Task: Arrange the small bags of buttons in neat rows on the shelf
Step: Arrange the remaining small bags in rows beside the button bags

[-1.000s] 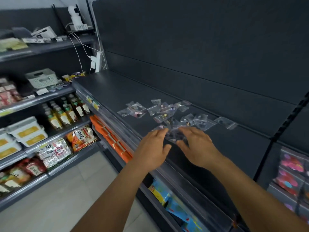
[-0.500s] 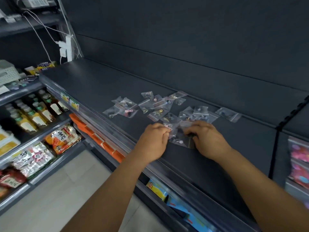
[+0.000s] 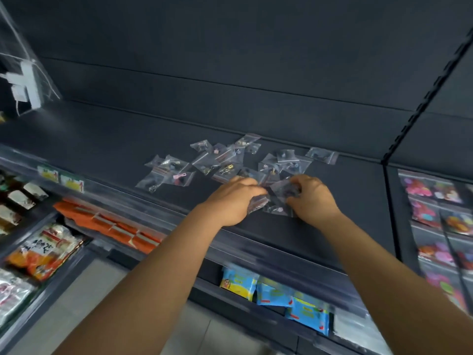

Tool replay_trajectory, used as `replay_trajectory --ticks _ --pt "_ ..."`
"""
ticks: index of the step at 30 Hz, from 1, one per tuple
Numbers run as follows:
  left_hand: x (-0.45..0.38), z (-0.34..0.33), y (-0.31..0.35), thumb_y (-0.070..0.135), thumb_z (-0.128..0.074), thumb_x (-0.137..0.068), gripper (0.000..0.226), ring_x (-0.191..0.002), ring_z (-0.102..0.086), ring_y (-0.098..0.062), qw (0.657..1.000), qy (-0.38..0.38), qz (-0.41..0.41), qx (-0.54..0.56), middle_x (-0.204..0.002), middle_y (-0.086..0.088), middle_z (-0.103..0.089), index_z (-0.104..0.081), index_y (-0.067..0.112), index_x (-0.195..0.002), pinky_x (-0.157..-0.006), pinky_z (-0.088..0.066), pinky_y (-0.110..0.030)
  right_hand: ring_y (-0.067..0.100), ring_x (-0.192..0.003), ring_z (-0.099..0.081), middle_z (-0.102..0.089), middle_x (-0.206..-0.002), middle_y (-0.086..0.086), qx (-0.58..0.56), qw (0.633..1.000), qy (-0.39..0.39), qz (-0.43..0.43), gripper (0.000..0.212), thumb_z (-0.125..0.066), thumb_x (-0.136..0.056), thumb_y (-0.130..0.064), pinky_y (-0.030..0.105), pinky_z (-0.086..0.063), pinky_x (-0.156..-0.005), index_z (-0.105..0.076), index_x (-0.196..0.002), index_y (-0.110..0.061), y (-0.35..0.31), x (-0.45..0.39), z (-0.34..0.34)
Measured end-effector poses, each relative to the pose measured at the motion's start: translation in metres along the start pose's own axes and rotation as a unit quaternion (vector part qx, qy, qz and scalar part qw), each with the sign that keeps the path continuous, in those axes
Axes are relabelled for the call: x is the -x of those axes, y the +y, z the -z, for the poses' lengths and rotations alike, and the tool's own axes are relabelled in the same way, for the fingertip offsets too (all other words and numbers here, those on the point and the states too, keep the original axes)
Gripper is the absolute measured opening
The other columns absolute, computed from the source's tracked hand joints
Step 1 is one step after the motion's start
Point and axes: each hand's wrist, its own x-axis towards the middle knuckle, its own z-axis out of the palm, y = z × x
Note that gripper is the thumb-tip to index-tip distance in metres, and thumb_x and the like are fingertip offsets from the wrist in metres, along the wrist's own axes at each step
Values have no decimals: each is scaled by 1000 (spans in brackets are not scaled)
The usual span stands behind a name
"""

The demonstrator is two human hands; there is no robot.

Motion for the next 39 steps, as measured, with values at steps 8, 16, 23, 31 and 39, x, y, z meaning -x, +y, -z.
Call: replay_trajectory --ticks 8,16,23,31,39 --pt "3 5 -12 27 -62 -89 60 -126 -42 -23 993 -23 69 92 -144 -2 -35 -38 22 -143 -103 -41 -39 19 -79 -56 -63 -89 3 -56 997 27 -42 24 -61 -84 -13 22 -40 -61 -65 -107 -11 -5 13 -1" --pt "6 -2 -21 33 -72 -78 22 -112 -39 -18 986 72 85 123 -100 2 -53 -57 19 -73 -88 -39 -32 16 -69 -57 -58 -69 -6 -104 989 86 -53 12 -61 -86 -11 21 -40 -54 -59 -77 -19 -8 27 -2" --pt "-2 13 13 31 -72 -81 13 -71 -60 -3 932 200 54 296 -77 11 -66 -69 18 -81 -65 -46 -20 8 -64 -54 -63 -76 -4 -185 968 156 -70 6 -60 -86 -13 18 -38 -51 -59 -81 -17 -5 42 13" --pt "-33 8 106 23 -65 -87 15 -64 -68 -14 875 193 16 445 -74 -3 -71 -63 11 -78 -59 -53 -24 17 -66 -65 -68 -76 9 -380 897 202 -103 17 -57 -89 -9 31 -54 -60 -53 -74 -14 30 74 57" --pt "-58 -29 249 28 -62 -88 17 -64 -59 -13 886 151 -38 437 -73 1 -68 -63 14 -77 -62 -49 -28 21 -67 -66 -65 -74 8 -371 884 246 -141 21 -70 -78 -3 34 -58 -64 -50 -78 -10 126 139 123"
